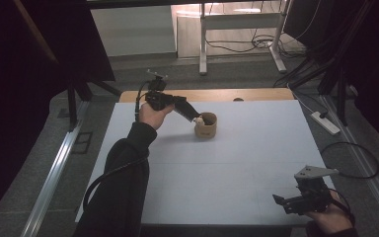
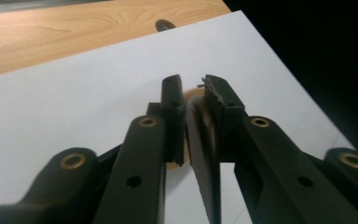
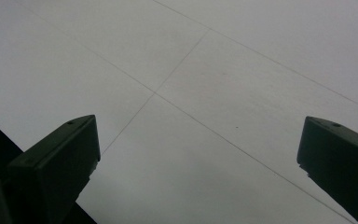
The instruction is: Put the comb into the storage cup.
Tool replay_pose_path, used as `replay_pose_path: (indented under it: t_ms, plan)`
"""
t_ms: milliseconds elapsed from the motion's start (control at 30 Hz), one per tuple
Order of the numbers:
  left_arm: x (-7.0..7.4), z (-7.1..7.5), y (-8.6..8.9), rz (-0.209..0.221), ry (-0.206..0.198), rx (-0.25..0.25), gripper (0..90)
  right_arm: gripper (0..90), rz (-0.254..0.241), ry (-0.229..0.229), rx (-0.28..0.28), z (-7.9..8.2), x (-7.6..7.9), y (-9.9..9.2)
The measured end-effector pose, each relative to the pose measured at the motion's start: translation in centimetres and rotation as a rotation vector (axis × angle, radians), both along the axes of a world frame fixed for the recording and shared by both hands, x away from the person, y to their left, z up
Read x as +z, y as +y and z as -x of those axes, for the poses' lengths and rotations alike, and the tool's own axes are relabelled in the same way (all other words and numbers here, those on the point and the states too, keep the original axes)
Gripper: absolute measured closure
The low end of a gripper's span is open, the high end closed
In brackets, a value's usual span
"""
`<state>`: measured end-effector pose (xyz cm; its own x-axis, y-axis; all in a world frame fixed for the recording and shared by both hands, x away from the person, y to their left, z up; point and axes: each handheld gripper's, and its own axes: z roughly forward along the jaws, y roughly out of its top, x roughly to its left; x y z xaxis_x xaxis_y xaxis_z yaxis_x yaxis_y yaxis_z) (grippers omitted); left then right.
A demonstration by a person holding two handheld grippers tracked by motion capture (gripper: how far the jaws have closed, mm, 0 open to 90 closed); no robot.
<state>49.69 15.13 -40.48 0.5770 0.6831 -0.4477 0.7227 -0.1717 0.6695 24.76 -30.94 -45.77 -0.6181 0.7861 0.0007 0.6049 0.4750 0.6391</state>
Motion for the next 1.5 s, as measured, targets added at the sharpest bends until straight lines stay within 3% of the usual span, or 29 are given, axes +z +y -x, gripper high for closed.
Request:
replay_pose_path:
  t_ms: [167, 600, 833, 1133, 1500]
  plan:
    - [0.0, 0.2, 0.0, -0.038, -0.040, 0.008, 67.1, 0.0, 0.000, 0.000, 0.000, 0.0, 0.0, 0.0]
    - [-0.1, 1.3, 0.2, -0.142, -0.212, 0.039, 36.3, 0.0, 0.003, 0.000, 0.001, 0.0, 0.0, 0.0]
    - [0.1, 1.8, 0.0, -0.159, -0.275, 0.035, 20.5, 0.0, 0.002, -0.001, -0.001, 0.0, 0.0, 0.0]
    - [0.0, 2.3, 0.3, -0.121, -0.291, 0.039, 10.0, 0.0, 0.006, -0.004, -0.006, 0.0, 0.0, 0.0]
    - [-0.5, 3.1, 0.9, -0.154, -0.303, 0.027, 2.5, 0.0, 0.020, -0.007, 0.002, 0.1, 0.0, 0.2]
